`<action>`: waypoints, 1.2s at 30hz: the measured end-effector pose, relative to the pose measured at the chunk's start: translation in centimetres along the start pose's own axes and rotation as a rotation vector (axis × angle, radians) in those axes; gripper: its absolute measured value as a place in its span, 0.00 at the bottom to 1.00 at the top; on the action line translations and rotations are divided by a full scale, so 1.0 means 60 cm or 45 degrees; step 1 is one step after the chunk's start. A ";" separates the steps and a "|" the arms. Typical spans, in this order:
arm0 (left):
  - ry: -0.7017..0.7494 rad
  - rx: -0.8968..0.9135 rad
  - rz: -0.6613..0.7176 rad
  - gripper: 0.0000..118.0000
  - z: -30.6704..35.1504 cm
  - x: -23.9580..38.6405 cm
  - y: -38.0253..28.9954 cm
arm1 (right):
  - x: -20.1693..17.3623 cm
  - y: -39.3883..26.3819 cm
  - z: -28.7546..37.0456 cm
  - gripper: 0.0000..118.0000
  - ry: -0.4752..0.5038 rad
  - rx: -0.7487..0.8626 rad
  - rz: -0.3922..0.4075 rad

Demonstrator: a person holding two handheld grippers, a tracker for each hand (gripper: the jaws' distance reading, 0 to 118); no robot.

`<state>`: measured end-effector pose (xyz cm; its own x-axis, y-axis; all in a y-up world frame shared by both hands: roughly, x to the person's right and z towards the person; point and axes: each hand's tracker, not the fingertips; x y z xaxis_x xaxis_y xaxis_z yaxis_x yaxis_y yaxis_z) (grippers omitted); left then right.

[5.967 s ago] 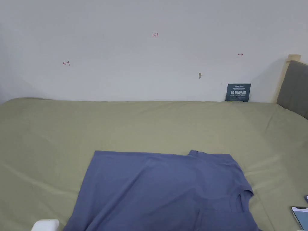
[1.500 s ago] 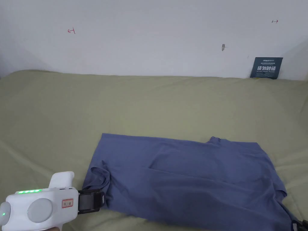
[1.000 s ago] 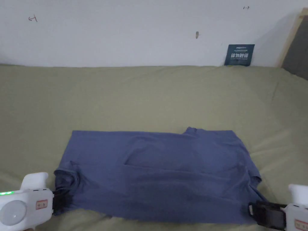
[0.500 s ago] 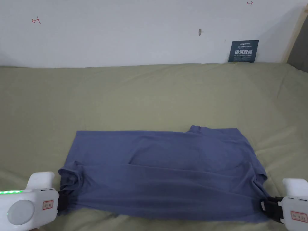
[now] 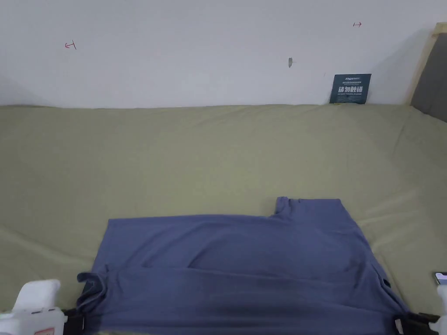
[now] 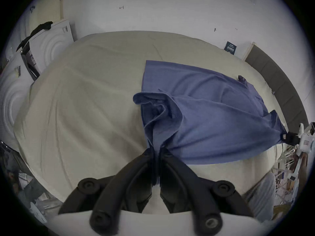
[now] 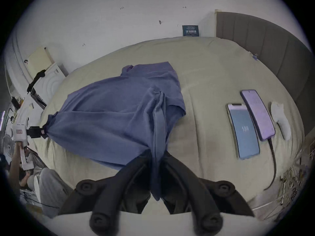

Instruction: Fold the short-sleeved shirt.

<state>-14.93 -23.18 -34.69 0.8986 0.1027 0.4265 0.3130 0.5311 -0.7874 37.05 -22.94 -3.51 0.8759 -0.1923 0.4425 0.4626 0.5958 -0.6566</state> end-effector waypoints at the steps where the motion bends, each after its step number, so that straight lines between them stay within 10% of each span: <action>1: -0.002 -0.005 -0.001 0.04 0.010 -0.001 -0.014 | 0.000 -0.014 0.009 0.09 0.000 -0.008 -0.001; 9: -0.024 -0.023 0.009 0.04 0.050 -0.017 -0.085 | 0.002 -0.085 0.034 0.11 0.023 -0.044 -0.027; 11: -0.036 -0.018 0.017 0.07 0.046 -0.017 -0.084 | 0.002 -0.081 0.031 0.39 0.024 -0.049 -0.063; 12: -0.050 -0.013 0.022 0.28 0.048 -0.016 -0.084 | 0.001 -0.077 0.031 0.67 0.015 -0.052 -0.072; 14: -0.014 -0.036 -0.073 0.95 0.056 -0.008 -0.077 | 0.004 -0.070 0.041 0.82 0.012 -0.002 -0.047; 15: -0.005 -0.029 -0.116 0.98 0.059 -0.001 -0.075 | 0.000 -0.062 0.050 0.82 0.030 0.050 -0.048; 22: -0.008 0.131 -0.082 0.92 0.064 0.027 0.007 | -0.034 0.016 0.055 0.71 0.032 0.173 0.000; 23: -0.008 0.134 -0.072 0.78 0.058 0.030 0.026 | -0.041 0.028 0.047 0.53 0.022 0.163 0.033; 24: -0.018 0.143 -0.069 0.31 0.045 0.033 0.045 | -0.043 0.041 0.036 0.19 0.021 0.165 0.026; 25: -0.012 0.134 -0.062 0.00 0.030 0.034 0.062 | -0.042 0.051 0.027 0.05 0.018 0.167 0.021; 32: 0.010 0.097 -0.038 0.00 -0.089 0.035 0.192 | -0.023 0.129 -0.048 0.04 -0.017 0.124 0.006; 34: 0.050 0.103 -0.046 0.21 -0.123 0.035 0.221 | -0.014 0.148 -0.071 0.04 -0.054 0.105 0.014; 36: 0.066 0.041 -0.039 0.97 -0.168 0.030 0.245 | -0.008 0.159 -0.092 0.04 -0.061 0.107 0.008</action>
<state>-5.62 -23.69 -50.01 0.9038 0.0431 0.4258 0.3310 0.5604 -0.7593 41.80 -21.50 -13.36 0.8704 -0.1521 0.4682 0.4418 0.6608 -0.6067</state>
